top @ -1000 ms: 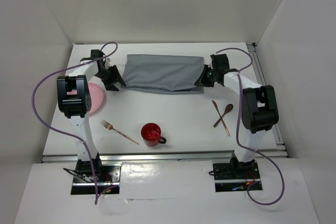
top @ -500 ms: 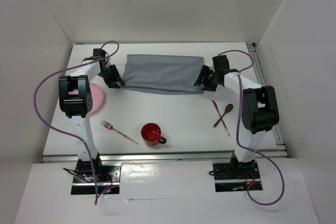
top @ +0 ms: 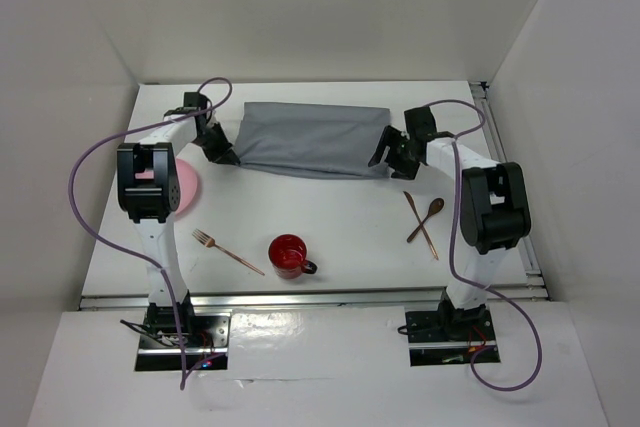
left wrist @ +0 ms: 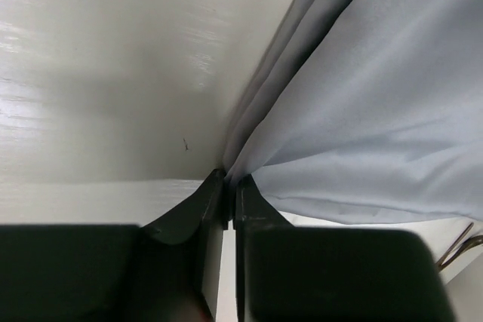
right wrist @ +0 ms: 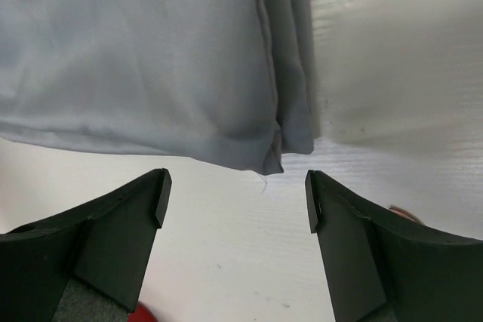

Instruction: Set the dinner table for one person

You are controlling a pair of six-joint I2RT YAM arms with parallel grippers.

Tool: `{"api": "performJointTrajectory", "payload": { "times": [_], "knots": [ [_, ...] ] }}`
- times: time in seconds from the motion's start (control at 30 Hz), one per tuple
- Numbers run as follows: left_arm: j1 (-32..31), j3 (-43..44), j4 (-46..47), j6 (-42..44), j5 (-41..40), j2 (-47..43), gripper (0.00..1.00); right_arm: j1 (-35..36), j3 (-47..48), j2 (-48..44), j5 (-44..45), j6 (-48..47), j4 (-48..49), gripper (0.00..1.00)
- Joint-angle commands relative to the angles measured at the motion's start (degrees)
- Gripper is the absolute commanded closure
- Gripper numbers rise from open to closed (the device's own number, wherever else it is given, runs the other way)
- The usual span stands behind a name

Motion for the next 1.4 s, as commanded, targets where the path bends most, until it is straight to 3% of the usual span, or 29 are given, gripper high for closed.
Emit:
{"api": "performJointTrajectory", "payload": {
  "times": [0.0,0.13,0.3,0.57,0.7,0.77,1.0,1.1,1.2,1.37],
  "knots": [
    [-0.44,-0.14,-1.04,0.28,-2.52,2.86,0.83,-0.32,0.51,1.94,2.87,1.07,-2.46,0.16],
    [-0.44,0.48,-1.04,0.28,-2.52,3.38,1.00,-0.32,0.51,3.71,3.40,1.60,-2.47,0.16],
    [-0.44,0.48,-1.04,0.80,-2.52,3.38,1.00,-0.32,-0.01,5.03,3.40,2.22,1.12,0.20],
    [-0.44,1.00,-1.57,0.80,-2.52,3.38,1.00,-0.84,0.95,8.28,3.93,2.22,3.77,0.42],
    [-0.44,1.62,-1.57,1.33,-2.00,3.38,1.00,-0.84,0.95,8.89,3.75,2.22,4.38,0.71],
    [-0.44,1.62,-2.09,1.86,-1.99,3.38,1.00,-0.84,1.56,8.28,4.45,1.51,4.39,0.98],
    [-0.44,8.55,-6.66,2.91,-1.38,-5.04,1.00,-1.37,9.03,0.38,6.04,-3.75,-1.67,1.00],
    [0.09,16.10,-10.79,2.91,0.02,-7.87,1.00,-1.37,16.13,-2.97,7.08,-4.55,-5.44,1.00],
    [1.23,31.36,-18.52,2.91,1.60,-8.65,1.00,-1.90,27.54,-5.08,8.84,-4.55,-12.38,1.00],
    [3.86,33.88,-19.41,2.39,6.44,-17.17,1.00,-2.51,32.22,-13.50,7.71,-5.78,-15.38,1.00]
  ]
}}
